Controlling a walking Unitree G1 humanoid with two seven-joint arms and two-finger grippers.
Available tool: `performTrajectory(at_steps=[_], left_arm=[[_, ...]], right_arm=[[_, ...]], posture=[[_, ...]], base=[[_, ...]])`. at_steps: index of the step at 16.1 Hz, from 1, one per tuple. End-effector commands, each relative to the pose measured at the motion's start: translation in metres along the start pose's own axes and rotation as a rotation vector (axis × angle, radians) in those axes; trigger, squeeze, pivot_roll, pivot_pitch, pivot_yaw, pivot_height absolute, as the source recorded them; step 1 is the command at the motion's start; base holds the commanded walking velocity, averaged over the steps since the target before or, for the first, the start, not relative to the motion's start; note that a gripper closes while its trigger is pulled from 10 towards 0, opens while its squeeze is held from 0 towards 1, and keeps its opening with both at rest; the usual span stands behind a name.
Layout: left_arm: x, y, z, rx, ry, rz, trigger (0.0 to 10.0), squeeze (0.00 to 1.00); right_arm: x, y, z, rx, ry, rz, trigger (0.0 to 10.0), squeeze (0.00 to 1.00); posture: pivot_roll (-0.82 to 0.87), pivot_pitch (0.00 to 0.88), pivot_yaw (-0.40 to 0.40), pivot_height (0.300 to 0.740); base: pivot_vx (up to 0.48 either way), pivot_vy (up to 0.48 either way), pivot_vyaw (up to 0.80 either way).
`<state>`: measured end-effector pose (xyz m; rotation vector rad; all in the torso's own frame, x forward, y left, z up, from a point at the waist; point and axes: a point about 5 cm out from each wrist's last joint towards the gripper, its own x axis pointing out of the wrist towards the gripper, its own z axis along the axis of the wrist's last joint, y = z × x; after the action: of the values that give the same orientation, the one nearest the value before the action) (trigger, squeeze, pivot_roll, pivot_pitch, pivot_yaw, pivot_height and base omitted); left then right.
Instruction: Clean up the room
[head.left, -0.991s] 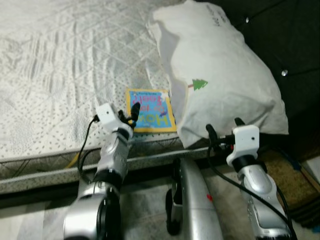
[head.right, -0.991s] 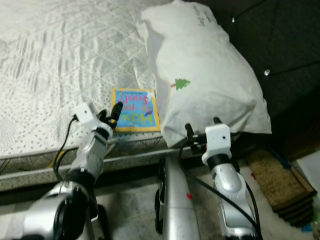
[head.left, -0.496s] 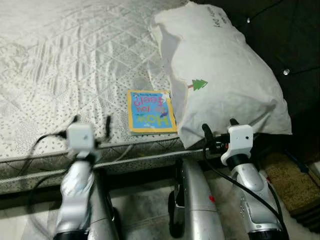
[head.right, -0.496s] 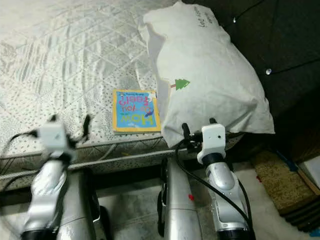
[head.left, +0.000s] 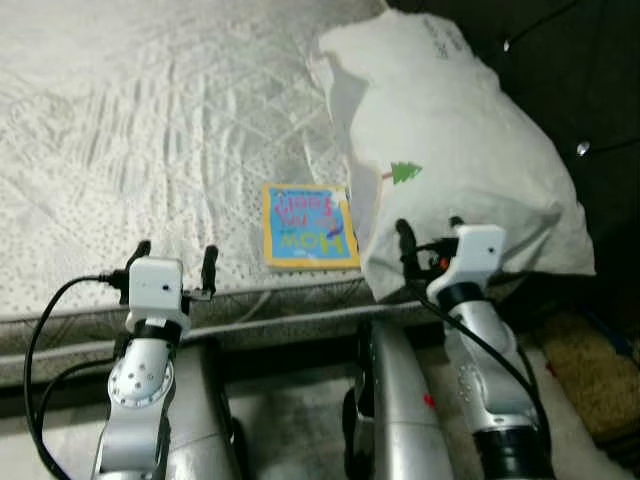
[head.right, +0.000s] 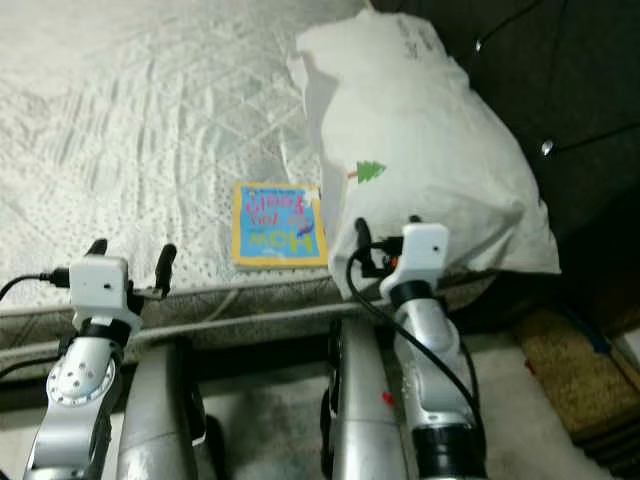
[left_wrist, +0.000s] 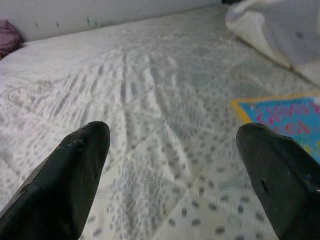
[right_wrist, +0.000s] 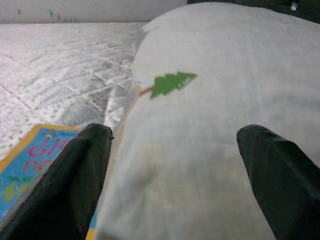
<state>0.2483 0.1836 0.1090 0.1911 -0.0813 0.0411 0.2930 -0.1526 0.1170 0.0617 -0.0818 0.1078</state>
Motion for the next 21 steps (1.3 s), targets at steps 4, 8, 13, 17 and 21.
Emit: performTrajectory(at_steps=[4, 8, 13, 17, 21], left_arm=[[0.015, -0.001, 0.003, -0.013, -0.001, -0.002, 10.0, 0.00], [0.029, 0.001, 0.008, 0.016, -0.027, 0.022, 10.0, 0.00], [0.033, -0.004, 0.006, 0.018, -0.025, 0.031, 10.0, 0.00], [0.026, -0.001, 0.002, 0.014, 0.012, 0.011, 10.0, 0.00], [0.023, -0.001, -0.005, 0.027, 0.043, 0.020, 10.0, 0.00]], right_arm=[[0.013, -0.001, 0.004, 0.022, -0.024, -0.002, 10.0, 0.00], [0.018, -0.003, 0.005, 0.027, -0.038, -0.013, 10.0, 0.00], [0.016, -0.006, 0.006, 0.026, -0.047, -0.033, 10.0, 0.00], [0.009, -0.009, 0.002, 0.016, -0.028, -0.045, 10.0, 0.00], [0.002, -0.011, -0.005, 0.020, 0.004, -0.058, 10.0, 0.00]], posture=[[0.04, 0.035, -0.009, 0.616], [0.04, 0.000, -0.005, 0.671], [0.01, 0.000, -0.008, 0.731], [0.01, 0.000, -0.012, 0.740], [0.01, 0.015, -0.008, 0.740]], base=[[0.000, 0.000, 0.00], [0.000, 0.000, 0.00], [0.000, 0.000, 0.00], [0.000, 0.000, 0.00], [0.000, 0.000, 0.00]])
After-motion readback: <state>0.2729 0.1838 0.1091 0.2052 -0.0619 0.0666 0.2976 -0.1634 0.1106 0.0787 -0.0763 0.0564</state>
